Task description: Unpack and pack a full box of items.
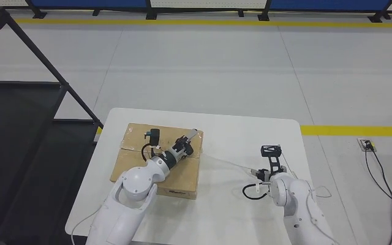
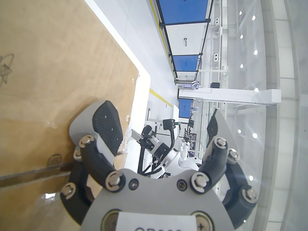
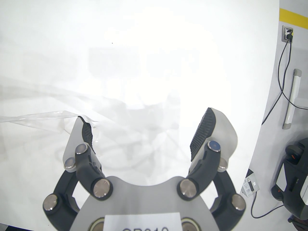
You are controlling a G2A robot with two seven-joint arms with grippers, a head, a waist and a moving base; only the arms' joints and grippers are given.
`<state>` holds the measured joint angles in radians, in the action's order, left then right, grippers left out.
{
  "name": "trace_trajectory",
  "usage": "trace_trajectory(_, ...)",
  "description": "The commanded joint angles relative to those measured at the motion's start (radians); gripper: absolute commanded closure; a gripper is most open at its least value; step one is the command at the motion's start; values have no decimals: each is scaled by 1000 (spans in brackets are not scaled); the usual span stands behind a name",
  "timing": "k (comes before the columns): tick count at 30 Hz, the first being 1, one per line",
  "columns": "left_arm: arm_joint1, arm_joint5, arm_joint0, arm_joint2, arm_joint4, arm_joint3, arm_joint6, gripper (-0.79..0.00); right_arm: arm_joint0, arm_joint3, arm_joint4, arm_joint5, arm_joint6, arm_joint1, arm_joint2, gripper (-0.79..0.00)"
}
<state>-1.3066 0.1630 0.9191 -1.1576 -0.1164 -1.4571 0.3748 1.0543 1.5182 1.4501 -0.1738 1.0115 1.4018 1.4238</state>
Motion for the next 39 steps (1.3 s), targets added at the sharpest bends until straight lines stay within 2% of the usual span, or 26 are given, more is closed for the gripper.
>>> trace_trajectory(1, 0, 0, 2, -1, 0, -1, 0, -785, 6, 5, -9, 2, -4, -1, 6, -785)
trace_trajectory(15, -2, -1, 13, -10, 7, -11, 1, -785, 58, 47, -102, 15, -53, -7, 63, -785)
trace_trajectory(39, 7, -31, 108, -76, -11, -205, 6, -785, 95, 70, -132, 21, -85, -19, 81, -785)
